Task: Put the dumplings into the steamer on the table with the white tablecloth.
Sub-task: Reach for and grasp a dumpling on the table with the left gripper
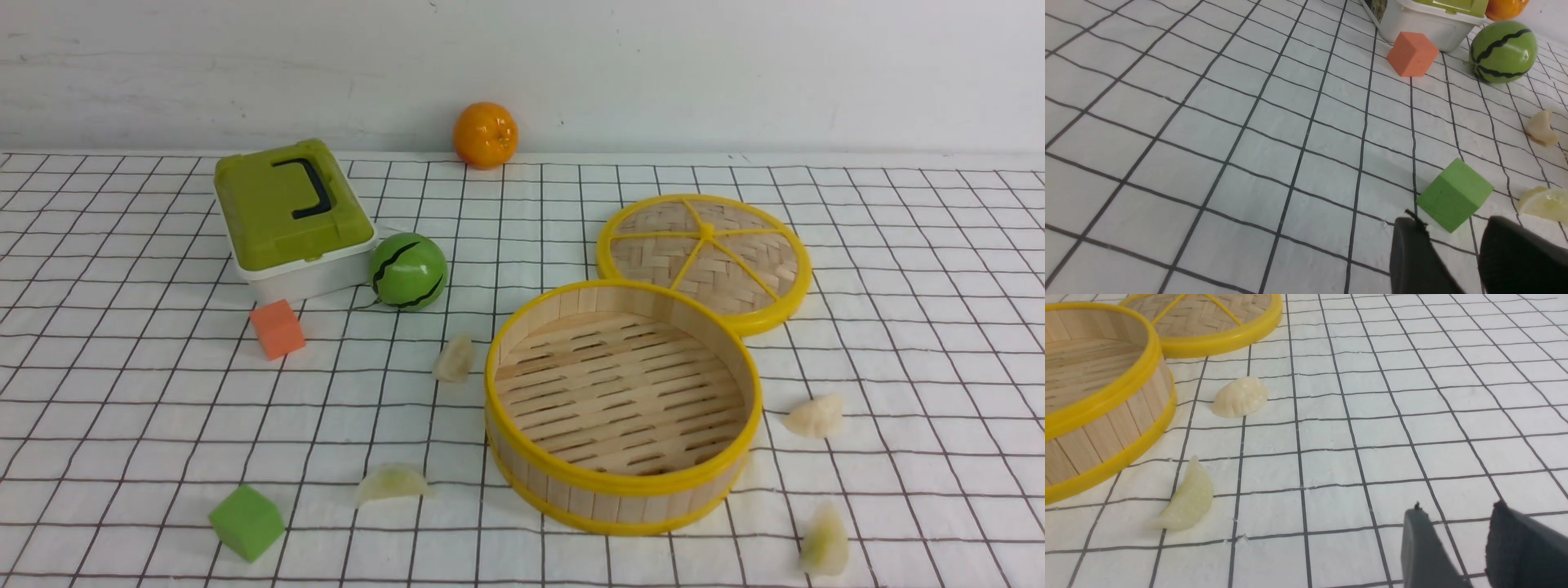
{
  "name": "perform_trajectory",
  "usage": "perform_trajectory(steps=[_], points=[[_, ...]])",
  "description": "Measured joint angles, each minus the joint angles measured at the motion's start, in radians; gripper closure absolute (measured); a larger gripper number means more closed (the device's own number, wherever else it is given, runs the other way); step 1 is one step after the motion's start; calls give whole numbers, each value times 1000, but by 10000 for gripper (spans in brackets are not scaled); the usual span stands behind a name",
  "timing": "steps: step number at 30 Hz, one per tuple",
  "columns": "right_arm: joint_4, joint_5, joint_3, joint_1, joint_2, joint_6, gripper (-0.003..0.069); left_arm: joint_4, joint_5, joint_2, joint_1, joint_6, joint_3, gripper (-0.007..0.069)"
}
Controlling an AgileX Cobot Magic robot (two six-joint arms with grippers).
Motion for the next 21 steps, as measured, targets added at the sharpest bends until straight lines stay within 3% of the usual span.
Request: perform_trajectory(steps=[21], points=[[30, 0, 0, 0, 0, 0, 419, 0, 0, 0, 0, 0, 0, 385]])
